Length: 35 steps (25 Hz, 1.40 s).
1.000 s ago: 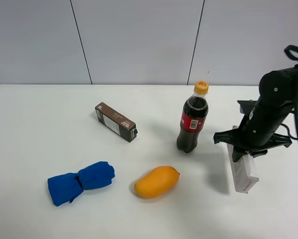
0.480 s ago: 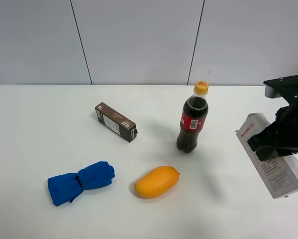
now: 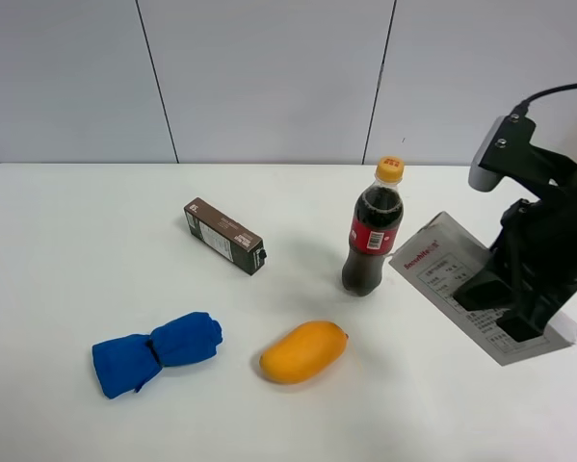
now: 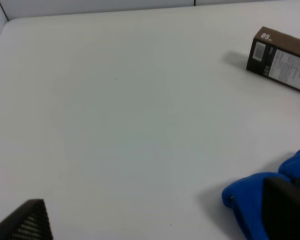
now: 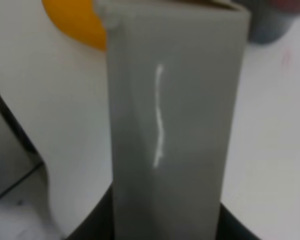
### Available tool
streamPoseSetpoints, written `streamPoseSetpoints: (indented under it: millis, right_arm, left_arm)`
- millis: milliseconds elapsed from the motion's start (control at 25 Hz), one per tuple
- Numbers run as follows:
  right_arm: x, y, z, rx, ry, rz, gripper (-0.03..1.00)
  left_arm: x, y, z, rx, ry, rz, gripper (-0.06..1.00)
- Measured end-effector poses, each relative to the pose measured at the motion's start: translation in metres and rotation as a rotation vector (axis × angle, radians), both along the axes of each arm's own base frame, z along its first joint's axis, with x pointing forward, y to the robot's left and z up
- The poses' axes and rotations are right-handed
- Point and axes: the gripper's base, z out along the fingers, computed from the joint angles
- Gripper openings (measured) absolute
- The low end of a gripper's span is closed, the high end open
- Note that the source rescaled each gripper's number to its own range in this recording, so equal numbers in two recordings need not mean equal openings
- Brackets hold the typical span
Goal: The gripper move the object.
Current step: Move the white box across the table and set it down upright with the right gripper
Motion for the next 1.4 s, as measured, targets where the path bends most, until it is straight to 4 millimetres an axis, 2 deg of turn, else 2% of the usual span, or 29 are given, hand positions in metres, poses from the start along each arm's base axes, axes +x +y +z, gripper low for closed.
streamPoseSetpoints:
  millis: [200,520,760,1040,1160,1240,1320,1400]
  right_arm:
    - [-0.002,0.023,0.004,-0.005,-0.164,0.219,0.00]
    - [-0.028,0.067,0.008,-0.024,-0.326,0.523,0.00]
    - [-0.028,0.080,0.009,-0.065,-0.451,0.599,0.00]
    - [0.009,0.109,0.010,-0.162,-0.343,0.433,0.00]
    - [0.029,0.132,0.016,-0.182,-0.340,0.404,0.00]
    - [0.039,0.151,0.013,-0.195,-0.337,0.425,0.00]
    - [0.048,0.168,0.008,-0.206,-0.334,0.448,0.00]
    - [0.057,0.181,-0.004,-0.238,-0.303,0.470,0.00]
  left_arm:
    - [0.000,0.000,0.000,0.000,0.000,0.000,1.00]
    - [0.000,0.000,0.000,0.000,0.000,0.000,1.00]
    - [0.000,0.000,0.000,0.000,0.000,0.000,1.00]
    - [0.000,0.000,0.000,0.000,0.000,0.000,1.00]
    - [0.000,0.000,0.000,0.000,0.000,0.000,1.00]
    - [0.000,0.000,0.000,0.000,0.000,0.000,1.00]
    - [0.000,0.000,0.000,0.000,0.000,0.000,1.00]
    - [0.000,0.000,0.000,0.000,0.000,0.000,1.00]
